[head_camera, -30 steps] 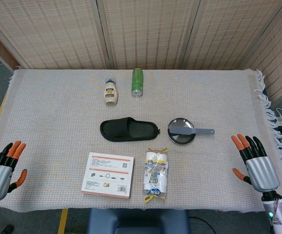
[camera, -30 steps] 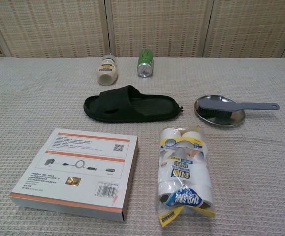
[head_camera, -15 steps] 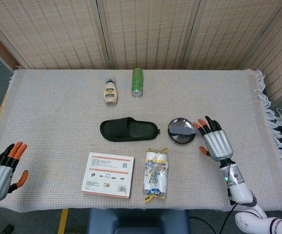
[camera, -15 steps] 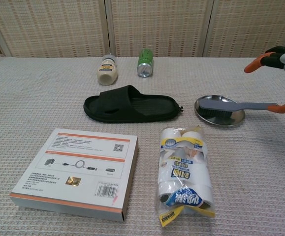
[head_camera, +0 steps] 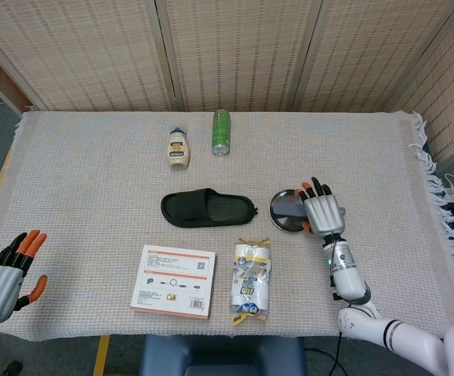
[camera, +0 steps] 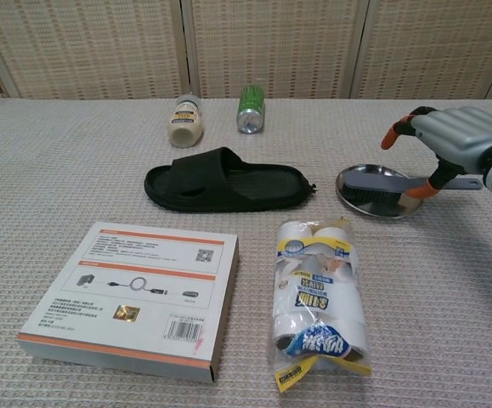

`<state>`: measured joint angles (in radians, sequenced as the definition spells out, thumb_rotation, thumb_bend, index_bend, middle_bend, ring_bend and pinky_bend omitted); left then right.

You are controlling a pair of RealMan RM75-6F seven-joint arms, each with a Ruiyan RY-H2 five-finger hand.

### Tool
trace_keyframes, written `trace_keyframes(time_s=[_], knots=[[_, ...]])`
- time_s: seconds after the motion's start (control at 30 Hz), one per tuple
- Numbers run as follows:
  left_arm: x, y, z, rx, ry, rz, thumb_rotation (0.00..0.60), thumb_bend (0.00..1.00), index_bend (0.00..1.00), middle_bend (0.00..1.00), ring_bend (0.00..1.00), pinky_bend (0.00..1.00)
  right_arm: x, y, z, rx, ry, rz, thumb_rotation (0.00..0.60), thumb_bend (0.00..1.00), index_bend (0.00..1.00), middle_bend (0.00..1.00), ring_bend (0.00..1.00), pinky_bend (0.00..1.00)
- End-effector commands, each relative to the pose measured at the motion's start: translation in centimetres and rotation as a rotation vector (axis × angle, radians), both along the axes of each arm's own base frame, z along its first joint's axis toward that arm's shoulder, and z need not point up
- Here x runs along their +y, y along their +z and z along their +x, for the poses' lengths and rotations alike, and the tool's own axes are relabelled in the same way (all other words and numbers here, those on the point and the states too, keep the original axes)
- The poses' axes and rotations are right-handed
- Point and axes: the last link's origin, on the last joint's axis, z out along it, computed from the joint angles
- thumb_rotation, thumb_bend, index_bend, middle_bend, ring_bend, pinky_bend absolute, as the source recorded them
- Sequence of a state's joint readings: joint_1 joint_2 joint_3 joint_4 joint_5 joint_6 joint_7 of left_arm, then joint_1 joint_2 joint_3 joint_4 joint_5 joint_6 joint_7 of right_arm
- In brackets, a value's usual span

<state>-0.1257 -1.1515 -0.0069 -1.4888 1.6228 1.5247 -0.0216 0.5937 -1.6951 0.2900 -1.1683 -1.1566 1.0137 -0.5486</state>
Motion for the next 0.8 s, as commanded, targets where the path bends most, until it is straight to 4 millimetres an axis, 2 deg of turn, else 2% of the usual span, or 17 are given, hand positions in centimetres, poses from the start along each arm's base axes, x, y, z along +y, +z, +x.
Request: trace_keyframes(time_s=[0.03, 0.53, 0.8], knots=[[0.0, 0.0, 0.0, -0.001, -0.001, 0.001, 0.600, 0.44, 0.00, 0.00, 0.00, 0.19, -0.7, -0.9, 0.5, -0.012, -0.007, 0.011, 0.600, 0.12, 0.30, 0.19, 0.06, 0.22], [0.4, 0.0, -0.4, 0.007, 0.026, -0.006, 0.600, 0.44, 0.00, 0.00, 0.00, 0.19, -1.9, -3.1, 0.4, -0.038, -0.054, 0.028, 0.600, 0.13, 0.37, 0.26, 0.13, 0.30], [0.5, 0.0, -0.6, 0.008, 0.033, -0.006, 0.600, 0.44, 0.00, 0.00, 0.00, 0.19, -2.0, -3.5, 0.4, -0.046, -0.051, 0.024, 0.600, 0.14, 0.43, 0.33, 0.23, 0.41]])
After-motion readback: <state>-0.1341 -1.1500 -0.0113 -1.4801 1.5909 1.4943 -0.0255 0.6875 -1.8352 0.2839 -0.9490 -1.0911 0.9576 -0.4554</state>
